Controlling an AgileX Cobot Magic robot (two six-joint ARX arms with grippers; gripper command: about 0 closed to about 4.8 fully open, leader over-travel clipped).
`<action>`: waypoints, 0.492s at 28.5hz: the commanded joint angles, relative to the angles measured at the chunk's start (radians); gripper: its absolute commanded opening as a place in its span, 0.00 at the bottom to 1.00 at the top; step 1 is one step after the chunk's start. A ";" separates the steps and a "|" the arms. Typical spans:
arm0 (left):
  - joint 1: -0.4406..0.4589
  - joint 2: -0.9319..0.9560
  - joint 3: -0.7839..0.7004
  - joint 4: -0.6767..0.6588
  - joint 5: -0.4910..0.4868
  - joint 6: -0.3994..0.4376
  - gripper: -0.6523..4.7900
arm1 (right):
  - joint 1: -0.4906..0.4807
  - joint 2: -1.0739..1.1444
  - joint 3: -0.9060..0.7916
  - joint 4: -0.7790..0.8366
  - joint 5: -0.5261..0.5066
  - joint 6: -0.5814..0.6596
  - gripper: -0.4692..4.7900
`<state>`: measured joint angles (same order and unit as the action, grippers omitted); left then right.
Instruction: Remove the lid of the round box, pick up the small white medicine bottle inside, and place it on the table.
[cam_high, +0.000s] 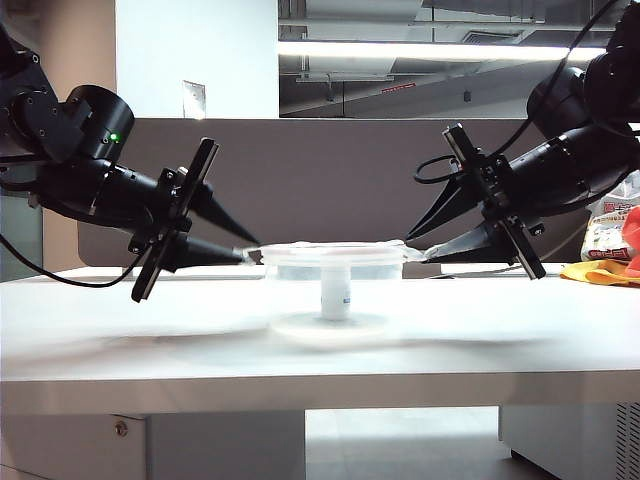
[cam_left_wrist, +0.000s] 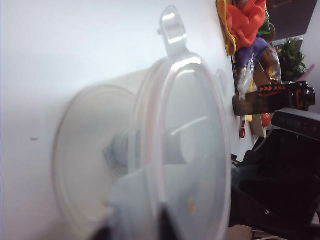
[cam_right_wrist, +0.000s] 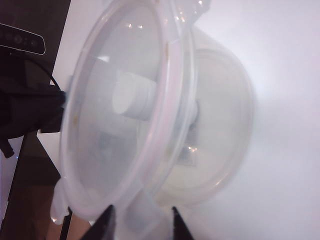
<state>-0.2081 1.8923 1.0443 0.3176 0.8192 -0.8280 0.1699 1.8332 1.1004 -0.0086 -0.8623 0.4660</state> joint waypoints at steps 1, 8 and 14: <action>-0.001 -0.001 0.003 0.013 0.016 0.008 0.25 | 0.000 -0.005 0.003 0.013 -0.008 -0.001 0.35; -0.001 -0.002 0.003 0.014 0.016 0.019 0.24 | 0.000 -0.005 0.003 0.010 -0.009 -0.001 0.21; -0.001 -0.002 0.003 0.014 0.022 0.035 0.21 | 0.000 -0.005 0.003 0.010 -0.012 -0.001 0.21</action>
<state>-0.2085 1.8923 1.0470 0.3199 0.8284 -0.8021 0.1703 1.8332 1.1000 -0.0090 -0.8658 0.4660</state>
